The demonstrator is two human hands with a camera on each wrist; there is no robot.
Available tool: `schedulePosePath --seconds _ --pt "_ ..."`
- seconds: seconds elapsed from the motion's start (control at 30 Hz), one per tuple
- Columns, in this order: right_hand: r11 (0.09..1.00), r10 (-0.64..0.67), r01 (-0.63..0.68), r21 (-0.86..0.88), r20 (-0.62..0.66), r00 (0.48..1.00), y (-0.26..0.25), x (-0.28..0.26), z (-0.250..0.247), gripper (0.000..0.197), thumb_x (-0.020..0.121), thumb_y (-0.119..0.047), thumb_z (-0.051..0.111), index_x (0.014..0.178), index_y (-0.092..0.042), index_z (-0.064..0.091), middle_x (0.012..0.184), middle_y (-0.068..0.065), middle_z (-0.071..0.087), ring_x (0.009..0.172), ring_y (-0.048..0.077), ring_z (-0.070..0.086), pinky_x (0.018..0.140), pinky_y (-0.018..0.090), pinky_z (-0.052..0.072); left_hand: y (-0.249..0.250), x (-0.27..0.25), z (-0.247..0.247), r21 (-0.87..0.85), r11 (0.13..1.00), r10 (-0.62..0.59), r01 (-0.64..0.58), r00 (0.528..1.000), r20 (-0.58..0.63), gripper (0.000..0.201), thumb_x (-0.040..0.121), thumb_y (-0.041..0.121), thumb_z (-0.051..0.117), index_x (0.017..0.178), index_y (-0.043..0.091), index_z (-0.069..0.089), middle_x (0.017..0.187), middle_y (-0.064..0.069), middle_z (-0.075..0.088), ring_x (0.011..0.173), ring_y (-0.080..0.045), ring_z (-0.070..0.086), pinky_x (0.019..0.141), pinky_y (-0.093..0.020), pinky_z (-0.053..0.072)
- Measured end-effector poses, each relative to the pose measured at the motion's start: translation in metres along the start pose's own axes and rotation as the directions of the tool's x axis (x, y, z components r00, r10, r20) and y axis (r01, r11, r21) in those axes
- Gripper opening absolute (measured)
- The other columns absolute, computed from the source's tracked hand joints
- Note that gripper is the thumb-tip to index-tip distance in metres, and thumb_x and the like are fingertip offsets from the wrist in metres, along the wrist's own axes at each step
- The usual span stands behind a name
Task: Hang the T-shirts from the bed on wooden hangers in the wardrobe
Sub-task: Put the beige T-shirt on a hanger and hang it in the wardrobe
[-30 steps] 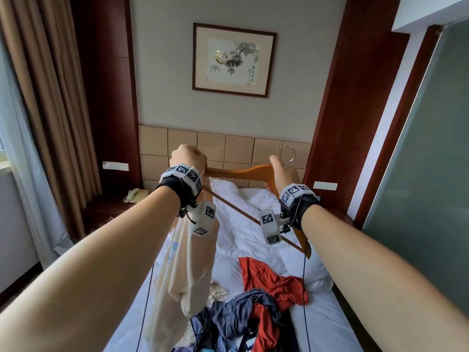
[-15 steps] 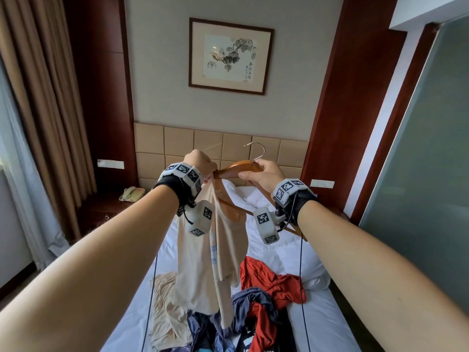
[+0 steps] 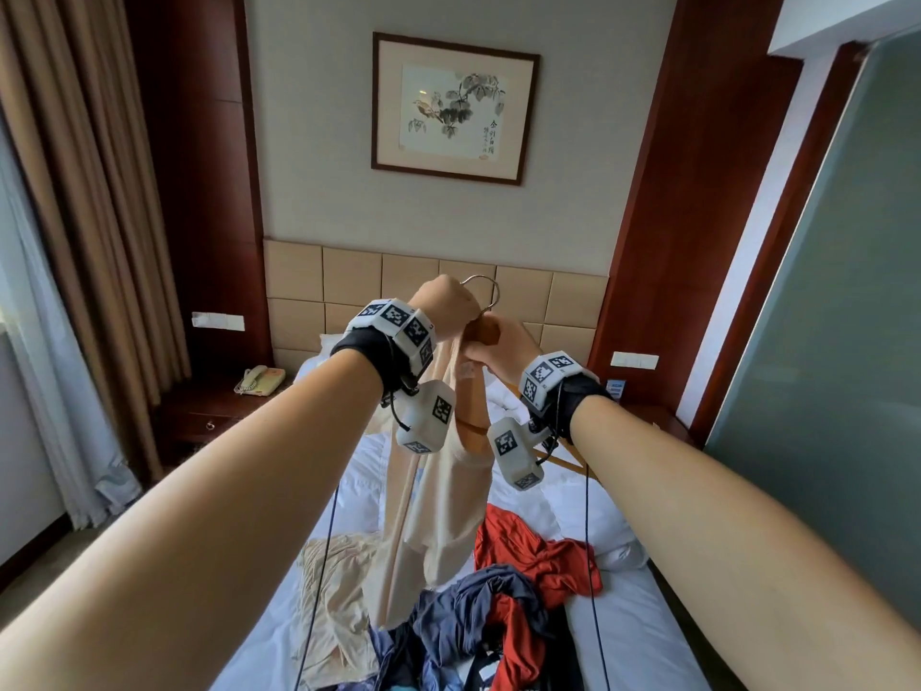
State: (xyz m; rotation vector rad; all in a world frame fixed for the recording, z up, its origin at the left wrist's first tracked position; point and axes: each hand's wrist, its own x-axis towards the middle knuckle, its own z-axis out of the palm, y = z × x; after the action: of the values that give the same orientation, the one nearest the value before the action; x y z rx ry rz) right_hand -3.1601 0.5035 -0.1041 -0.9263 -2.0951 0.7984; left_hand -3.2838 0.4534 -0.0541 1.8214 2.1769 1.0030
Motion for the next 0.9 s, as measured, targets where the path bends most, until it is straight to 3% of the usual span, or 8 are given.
schedulePosePath --seconds 0.07,0.17,0.3,0.43,0.57,0.67,0.83,0.9 --pt "0.999 -0.002 0.002 -0.048 -0.002 1.0 0.002 0.003 0.002 0.018 0.082 -0.009 0.069 0.073 -0.02 0.056 0.066 -0.003 0.06 0.058 0.012 0.054 0.058 0.024 0.041 0.001 0.001 0.001 0.064 0.998 0.025 -0.028 0.998 0.051 0.029 0.099 0.02 0.048 0.106 0.006 0.071 0.092 -0.004 0.059 0.086 -0.021 0.052 0.08 -0.029 0.045" --pt "0.998 0.01 -0.011 -0.063 -0.017 1.0 0.004 0.004 0.002 0.012 0.077 -0.013 0.069 0.076 -0.02 0.059 0.072 0.006 0.066 0.068 0.024 0.062 0.068 0.042 0.054 0.0 0.001 0.004 0.187 0.978 0.067 -0.088 0.991 0.115 0.035 0.095 0.042 0.051 0.108 0.017 0.073 0.1 0.0 0.061 0.1 -0.019 0.052 0.099 -0.036 0.043" --pt "0.999 -0.012 0.012 -0.033 -0.016 1.0 -0.002 0.007 -0.006 0.008 0.078 -0.011 0.07 0.084 -0.014 0.066 0.086 0.017 0.073 0.081 0.032 0.07 0.079 0.048 0.057 -0.006 0.002 0.008 0.098 0.99 0.092 -0.103 0.99 0.11 0.051 0.093 0.06 0.05 0.107 0.013 0.065 0.101 -0.005 0.063 0.095 -0.024 0.059 0.084 -0.036 0.049" --pt "0.997 -0.025 0.022 0.071 0.04 0.999 -0.009 0.009 -0.013 0.011 0.077 -0.008 0.072 0.087 -0.009 0.067 0.089 0.021 0.073 0.085 0.036 0.073 0.079 0.049 0.06 -0.014 0.005 0.006 0.001 1.0 0.02 -0.02 0.994 0.11 0.061 0.081 0.078 0.051 0.075 0.017 0.056 0.076 -0.001 0.059 0.067 -0.018 0.051 0.06 -0.029 0.035" --pt "0.997 -0.014 0.005 0.072 0.128 0.992 -0.009 0.008 -0.016 0.02 0.079 -0.008 0.073 0.095 0.0 0.064 0.083 0.017 0.074 0.074 0.029 0.074 0.068 0.037 0.061 -0.011 0.0 0.004 -0.065 0.997 -0.03 0.043 0.98 0.198 0.075 0.062 0.09 0.048 0.067 0.015 0.053 0.068 -0.001 0.055 0.063 -0.018 0.048 0.063 -0.029 0.033" --pt "1.0 -0.021 0.018 0.022 0.154 0.988 -0.01 0.008 -0.018 0.018 0.077 -0.01 0.073 0.089 0.001 0.065 0.078 0.014 0.075 0.071 0.026 0.075 0.074 0.039 0.062 -0.011 -0.001 0.006 -0.09 0.995 -0.031 0.053 0.974 0.225 0.077 0.051 0.092 0.049 0.066 0.016 0.054 0.068 0.0 0.057 0.064 -0.018 0.051 0.065 -0.029 0.037" --pt "0.977 -0.04 0.013 0.214 0.123 0.992 -0.011 0.002 -0.02 0.021 0.083 0.003 0.074 0.092 -0.002 0.056 0.09 0.026 0.069 0.08 0.035 0.072 0.077 0.038 0.062 -0.014 0.004 0.01 -0.16 0.987 0.004 0.021 0.988 0.155 0.062 0.073 0.075 0.064 0.061 0.015 0.054 0.063 0.0 0.058 0.059 -0.017 0.052 0.06 -0.027 0.039" --pt "0.978 -0.013 -0.02 0.207 0.16 0.987 -0.008 0.007 -0.023 0.027 0.081 -0.009 0.079 0.096 0.0 0.059 0.094 0.023 0.072 0.086 0.036 0.072 0.084 0.043 0.06 -0.013 0.006 0.011 -0.158 0.987 0.026 -0.011 0.995 0.094 0.057 0.078 0.066 0.068 0.058 0.014 0.053 0.059 0.0 0.054 0.056 -0.016 0.048 0.056 -0.026 0.036"
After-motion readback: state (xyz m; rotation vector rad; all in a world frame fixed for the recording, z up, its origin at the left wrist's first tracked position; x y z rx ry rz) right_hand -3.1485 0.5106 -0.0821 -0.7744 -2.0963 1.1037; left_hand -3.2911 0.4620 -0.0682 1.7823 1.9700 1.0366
